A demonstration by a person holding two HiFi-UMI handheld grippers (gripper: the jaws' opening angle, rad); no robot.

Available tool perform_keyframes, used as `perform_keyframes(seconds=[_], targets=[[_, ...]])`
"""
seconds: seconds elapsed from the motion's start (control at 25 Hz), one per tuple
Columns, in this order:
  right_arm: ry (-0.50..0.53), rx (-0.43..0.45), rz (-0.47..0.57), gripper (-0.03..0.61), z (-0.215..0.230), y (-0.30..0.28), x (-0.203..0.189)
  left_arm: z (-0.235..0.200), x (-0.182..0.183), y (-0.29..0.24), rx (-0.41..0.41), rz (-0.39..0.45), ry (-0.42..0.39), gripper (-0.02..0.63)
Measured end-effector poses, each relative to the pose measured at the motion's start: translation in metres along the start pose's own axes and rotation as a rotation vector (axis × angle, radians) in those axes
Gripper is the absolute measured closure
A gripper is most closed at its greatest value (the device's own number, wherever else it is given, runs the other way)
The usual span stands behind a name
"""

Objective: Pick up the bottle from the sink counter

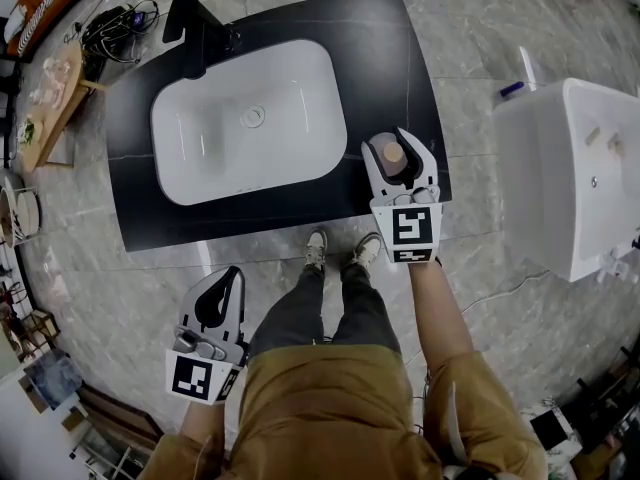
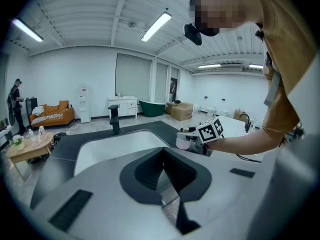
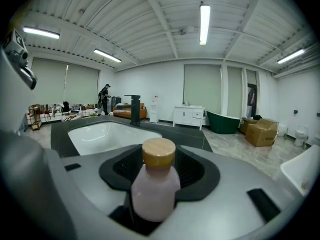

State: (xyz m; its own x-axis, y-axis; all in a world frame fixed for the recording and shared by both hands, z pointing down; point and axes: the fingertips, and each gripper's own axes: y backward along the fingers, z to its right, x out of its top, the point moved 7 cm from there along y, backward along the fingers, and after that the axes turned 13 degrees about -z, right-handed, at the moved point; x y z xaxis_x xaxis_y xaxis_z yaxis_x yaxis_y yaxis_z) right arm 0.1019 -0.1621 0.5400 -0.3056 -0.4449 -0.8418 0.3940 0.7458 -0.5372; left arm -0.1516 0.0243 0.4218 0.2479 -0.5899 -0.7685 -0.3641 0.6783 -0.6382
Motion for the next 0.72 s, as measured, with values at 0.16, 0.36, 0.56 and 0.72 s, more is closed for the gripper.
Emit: perform_keyframes(seconds=[0.16, 0.36, 0.56, 0.72], targets=[[-0.007, 0.001, 0.004, 0.383, -0.0003, -0.0003, -0.0001, 0.0001, 0.0002, -0.0011, -0.003, 0.001, 0.004, 0.611], [-0.032, -0.007, 0.010, 0.412, 0.0018, 0.0019, 0.0015, 0.0006, -0.0006, 0.0000, -0.005, 0.001, 0.009, 0.611], [-0.051, -0.013, 0.002, 0.440, 0.0028, 0.0021, 0.0025, -0.0019, -0.0054, 0.0010, -0.003, -0.007, 0.021, 0.611], [-0.040, -0.017, -0.005, 0.445, 0.0014, -0.0003, 0.0032, -0.0047, -0.0065, 0.0002, -0.005, -0.006, 0.024, 0.611]])
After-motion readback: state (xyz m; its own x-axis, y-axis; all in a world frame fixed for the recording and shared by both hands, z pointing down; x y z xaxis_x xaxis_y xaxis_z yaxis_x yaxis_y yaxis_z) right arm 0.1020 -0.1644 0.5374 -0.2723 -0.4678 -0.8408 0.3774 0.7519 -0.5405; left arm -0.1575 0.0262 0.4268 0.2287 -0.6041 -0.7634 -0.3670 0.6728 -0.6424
